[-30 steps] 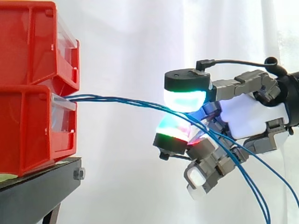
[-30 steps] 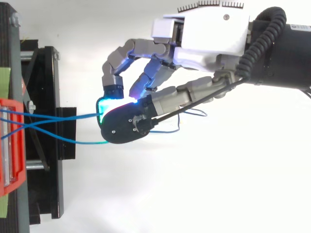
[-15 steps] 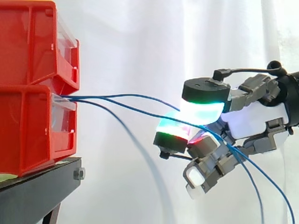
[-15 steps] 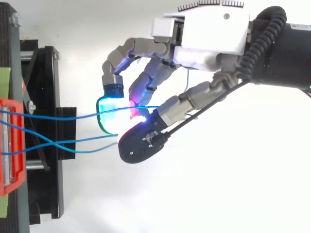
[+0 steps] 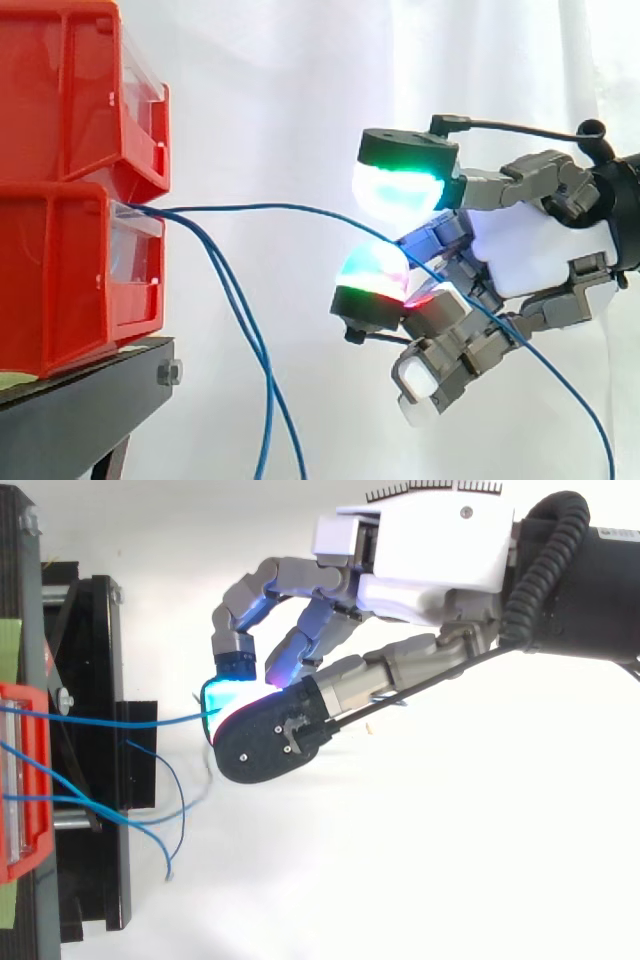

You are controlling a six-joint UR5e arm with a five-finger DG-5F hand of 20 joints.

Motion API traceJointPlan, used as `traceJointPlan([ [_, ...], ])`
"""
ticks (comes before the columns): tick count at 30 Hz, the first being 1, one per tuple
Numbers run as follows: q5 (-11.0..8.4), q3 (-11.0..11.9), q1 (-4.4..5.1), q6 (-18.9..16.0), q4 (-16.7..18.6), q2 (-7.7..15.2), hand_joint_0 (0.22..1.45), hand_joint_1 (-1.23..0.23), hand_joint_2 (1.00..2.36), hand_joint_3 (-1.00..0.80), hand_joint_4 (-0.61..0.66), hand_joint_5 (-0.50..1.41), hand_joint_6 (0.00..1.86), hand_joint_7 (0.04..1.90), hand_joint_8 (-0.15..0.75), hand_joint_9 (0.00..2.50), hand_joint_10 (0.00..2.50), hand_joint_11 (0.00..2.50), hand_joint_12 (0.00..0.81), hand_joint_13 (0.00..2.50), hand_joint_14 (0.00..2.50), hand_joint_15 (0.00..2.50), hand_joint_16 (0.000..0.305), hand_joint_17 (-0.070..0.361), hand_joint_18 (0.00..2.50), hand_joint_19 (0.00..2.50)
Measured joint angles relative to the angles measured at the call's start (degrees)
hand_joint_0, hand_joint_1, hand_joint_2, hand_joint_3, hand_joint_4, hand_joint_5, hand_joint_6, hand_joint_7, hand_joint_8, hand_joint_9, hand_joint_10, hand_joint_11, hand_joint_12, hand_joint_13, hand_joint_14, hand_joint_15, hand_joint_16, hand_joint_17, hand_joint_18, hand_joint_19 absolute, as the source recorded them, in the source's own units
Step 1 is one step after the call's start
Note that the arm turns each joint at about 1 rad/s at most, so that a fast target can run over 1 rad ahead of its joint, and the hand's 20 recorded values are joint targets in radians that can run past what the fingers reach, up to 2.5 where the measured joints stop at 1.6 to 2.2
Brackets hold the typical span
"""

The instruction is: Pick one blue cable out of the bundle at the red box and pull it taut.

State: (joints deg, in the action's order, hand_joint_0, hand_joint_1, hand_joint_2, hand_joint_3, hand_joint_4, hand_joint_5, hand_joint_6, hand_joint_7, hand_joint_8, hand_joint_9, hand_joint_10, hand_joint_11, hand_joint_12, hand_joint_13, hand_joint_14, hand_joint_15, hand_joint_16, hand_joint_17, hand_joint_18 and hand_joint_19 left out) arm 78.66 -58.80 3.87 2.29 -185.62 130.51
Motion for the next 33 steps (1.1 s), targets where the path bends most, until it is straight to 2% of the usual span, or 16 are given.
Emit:
traceJointPlan([
  [8,0.00,0.00,0.00,0.00,0.00,0.00,0.60,-0.56,1.01,-0.25,0.16,-0.17,0.92,1.08,0.376,1.10,0.02,1.20,0.394,0.78,0.02,0.57,0.057,0.129,0.54,0.46],
  [14,0.00,0.00,0.00,0.00,0.02,0.00,0.60,-0.63,1.01,-0.14,0.18,-0.16,0.93,1.06,0.424,1.15,0.01,1.20,0.428,0.83,0.02,0.56,0.065,0.146,0.62,0.43],
  [23,0.00,0.00,0.06,0.00,0.07,-0.01,0.61,-0.71,1.01,-0.03,0.16,-0.15,0.93,1.09,0.437,1.16,0.01,1.21,0.437,0.84,0.02,0.55,0.068,0.152,0.65,0.40],
  [27,0.00,0.12,0.08,0.00,0.08,-0.01,0.60,-0.69,1.01,-0.13,0.21,-0.16,0.94,1.04,0.413,1.13,0.01,1.20,0.426,0.82,0.02,0.56,0.064,0.145,0.62,0.42],
  [29,0.00,0.15,0.09,0.00,0.08,0.00,0.56,-0.59,1.01,-0.34,0.20,-0.17,0.93,1.04,0.374,1.11,0.01,1.22,0.395,0.79,0.02,0.58,0.057,0.129,0.56,0.46],
  [33,0.00,0.23,0.09,0.00,0.08,0.00,0.54,-0.49,1.00,-0.42,0.18,-0.16,0.91,1.04,0.378,1.12,0.02,1.20,0.399,0.79,0.02,0.58,0.059,0.132,0.56,0.47],
])
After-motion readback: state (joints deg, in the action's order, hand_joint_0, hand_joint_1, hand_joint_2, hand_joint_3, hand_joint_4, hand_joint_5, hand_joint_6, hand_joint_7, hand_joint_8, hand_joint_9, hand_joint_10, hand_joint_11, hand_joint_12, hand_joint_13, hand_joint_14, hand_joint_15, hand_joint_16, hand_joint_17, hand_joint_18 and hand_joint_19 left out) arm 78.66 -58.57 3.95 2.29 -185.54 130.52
